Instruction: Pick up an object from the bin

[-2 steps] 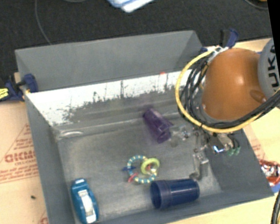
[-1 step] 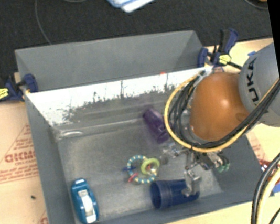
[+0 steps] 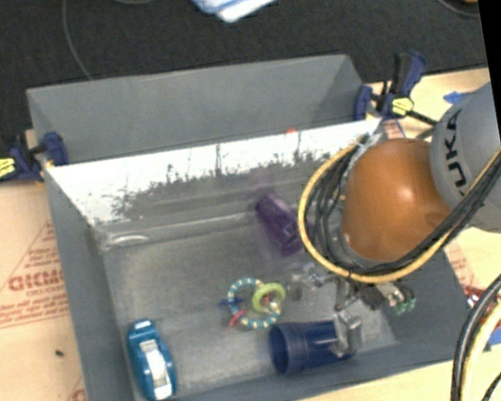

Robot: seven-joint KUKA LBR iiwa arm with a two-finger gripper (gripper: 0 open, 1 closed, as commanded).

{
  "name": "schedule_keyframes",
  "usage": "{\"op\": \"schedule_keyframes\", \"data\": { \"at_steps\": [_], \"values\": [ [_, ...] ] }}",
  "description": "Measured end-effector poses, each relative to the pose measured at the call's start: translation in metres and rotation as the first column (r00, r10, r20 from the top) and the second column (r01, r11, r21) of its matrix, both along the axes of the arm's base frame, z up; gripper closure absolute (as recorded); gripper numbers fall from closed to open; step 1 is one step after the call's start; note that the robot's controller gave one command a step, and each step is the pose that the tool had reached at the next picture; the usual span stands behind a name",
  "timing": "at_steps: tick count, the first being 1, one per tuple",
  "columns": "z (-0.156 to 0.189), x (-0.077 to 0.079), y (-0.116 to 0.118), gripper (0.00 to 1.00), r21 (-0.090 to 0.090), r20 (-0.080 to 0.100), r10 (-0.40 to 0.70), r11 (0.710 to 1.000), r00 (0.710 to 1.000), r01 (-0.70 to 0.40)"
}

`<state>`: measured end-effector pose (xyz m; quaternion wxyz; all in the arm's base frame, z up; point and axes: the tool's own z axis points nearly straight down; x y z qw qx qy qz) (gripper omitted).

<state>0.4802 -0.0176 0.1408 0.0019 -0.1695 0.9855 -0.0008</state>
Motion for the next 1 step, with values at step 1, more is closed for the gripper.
{"op": "schedule_keyframes", "data": {
  "at_steps": [1],
  "values": [
    [-0.0652, 0.0078, 0.0203, 0.0, 0.002, -0.005, -0.176, 0.984, 0.984, 0.176]
  ]
}}
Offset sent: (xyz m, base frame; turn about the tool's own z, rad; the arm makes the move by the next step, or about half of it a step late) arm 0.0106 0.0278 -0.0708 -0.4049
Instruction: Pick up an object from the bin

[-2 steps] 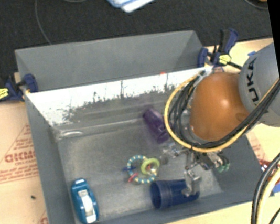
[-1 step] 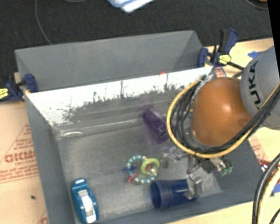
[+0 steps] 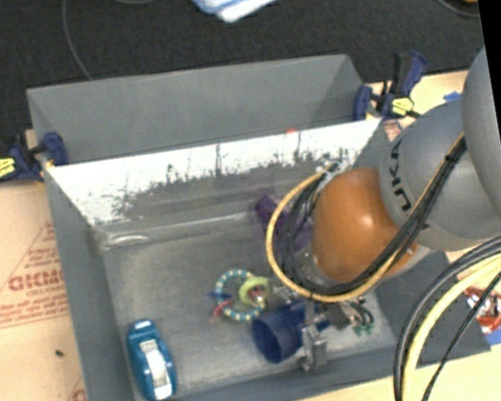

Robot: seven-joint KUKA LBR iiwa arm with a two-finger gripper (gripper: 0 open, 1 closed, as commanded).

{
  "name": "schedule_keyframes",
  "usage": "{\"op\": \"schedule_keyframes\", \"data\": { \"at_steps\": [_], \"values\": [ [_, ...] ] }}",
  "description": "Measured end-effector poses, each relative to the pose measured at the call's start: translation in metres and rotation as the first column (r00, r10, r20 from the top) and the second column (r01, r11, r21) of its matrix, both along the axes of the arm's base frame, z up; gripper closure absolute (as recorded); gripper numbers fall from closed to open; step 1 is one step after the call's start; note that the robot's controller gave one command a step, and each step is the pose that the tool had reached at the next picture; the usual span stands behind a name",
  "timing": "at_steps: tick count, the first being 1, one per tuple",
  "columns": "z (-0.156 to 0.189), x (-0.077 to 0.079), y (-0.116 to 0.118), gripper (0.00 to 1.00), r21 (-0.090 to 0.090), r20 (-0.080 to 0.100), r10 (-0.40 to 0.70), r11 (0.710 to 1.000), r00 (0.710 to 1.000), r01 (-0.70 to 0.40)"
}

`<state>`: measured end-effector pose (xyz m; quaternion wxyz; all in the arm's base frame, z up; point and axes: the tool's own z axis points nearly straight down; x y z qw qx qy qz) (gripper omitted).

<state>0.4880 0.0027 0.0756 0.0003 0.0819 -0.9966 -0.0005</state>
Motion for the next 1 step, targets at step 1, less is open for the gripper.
{"op": "schedule_keyframes", "data": {
  "at_steps": [1],
  "values": [
    [-0.0055, 0.0036, 0.0072, 1.0, -0.005, 0.008, 0.548, 0.836, 0.836, -0.548]
  ]
}}
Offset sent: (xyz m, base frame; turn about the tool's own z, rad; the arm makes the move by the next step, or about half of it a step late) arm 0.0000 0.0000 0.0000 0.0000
